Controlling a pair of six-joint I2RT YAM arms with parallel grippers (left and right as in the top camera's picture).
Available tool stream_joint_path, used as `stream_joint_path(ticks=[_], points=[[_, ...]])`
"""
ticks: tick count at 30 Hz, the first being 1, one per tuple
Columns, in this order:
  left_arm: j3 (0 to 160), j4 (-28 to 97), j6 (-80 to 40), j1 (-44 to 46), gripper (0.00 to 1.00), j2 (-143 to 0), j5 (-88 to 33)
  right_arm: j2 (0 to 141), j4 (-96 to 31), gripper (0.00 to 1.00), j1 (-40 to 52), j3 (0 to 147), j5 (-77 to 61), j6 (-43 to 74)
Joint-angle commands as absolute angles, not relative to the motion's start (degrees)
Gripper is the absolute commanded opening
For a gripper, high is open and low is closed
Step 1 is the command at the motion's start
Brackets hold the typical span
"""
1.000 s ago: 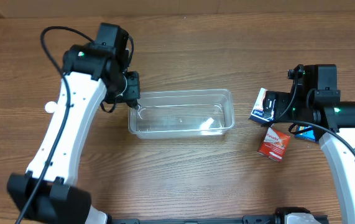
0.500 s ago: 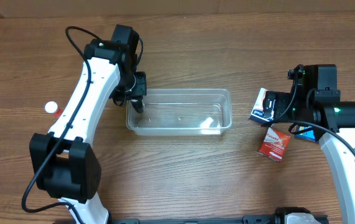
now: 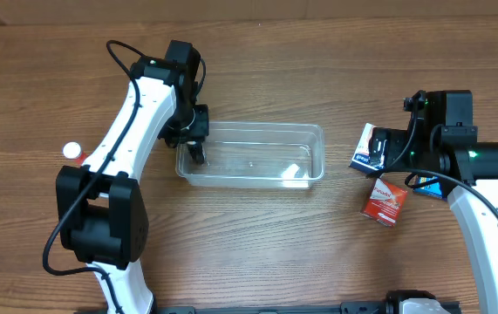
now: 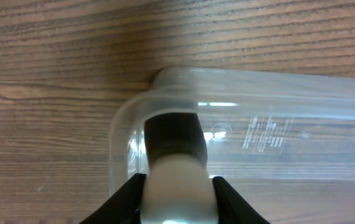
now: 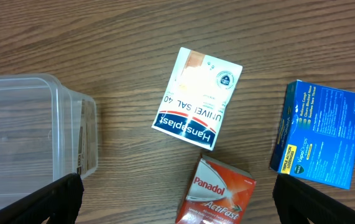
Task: Pack container
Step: 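Lower the dark bottle into the container's left end and release, then move the left gripper to the orange bottle and grasp it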
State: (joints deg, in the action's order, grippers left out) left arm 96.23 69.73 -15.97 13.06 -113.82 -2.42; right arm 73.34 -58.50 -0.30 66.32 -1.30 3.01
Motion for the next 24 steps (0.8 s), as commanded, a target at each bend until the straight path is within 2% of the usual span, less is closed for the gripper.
stream_joint_path(ticks=[1, 3, 11, 14, 16, 19, 24], points=[[96.0, 71.1, -15.2, 13.2, 0.47, -113.7, -2.6, 72.9, -58.2, 1.00, -0.4, 68.2, -1.7, 3.3], [96.0, 71.4, -15.2, 13.2, 0.51, -113.7, -2.6, 72.9, -58.2, 1.00, -0.4, 68.2, -1.6, 3.3], [102.0, 76.5, -15.3, 13.2, 0.54, -109.0, -2.5, 72.9, -58.2, 1.00, -0.4, 68.2, -1.6, 3.3], [105.1, 78.2, -15.9, 12.3, 0.60, -102.9, -0.7, 72.9, -58.2, 1.00, -0.4, 68.2, -1.6, 3.3], [106.4, 78.9, -15.9, 10.1, 0.70, -97.0, 2.3, 72.9, -58.2, 1.00, -0.4, 68.2, -1.6, 3.3], [106.4, 79.9, -15.9, 4.0, 0.79, -91.1, 5.9, 72.9, -58.2, 1.00, -0.4, 68.2, -1.6, 3.3], [105.5, 81.5, -15.9, -8.8, 0.82, -90.9, 6.5, 72.9, -58.0, 1.00, -0.4, 68.2, -1.7, 3.3]])
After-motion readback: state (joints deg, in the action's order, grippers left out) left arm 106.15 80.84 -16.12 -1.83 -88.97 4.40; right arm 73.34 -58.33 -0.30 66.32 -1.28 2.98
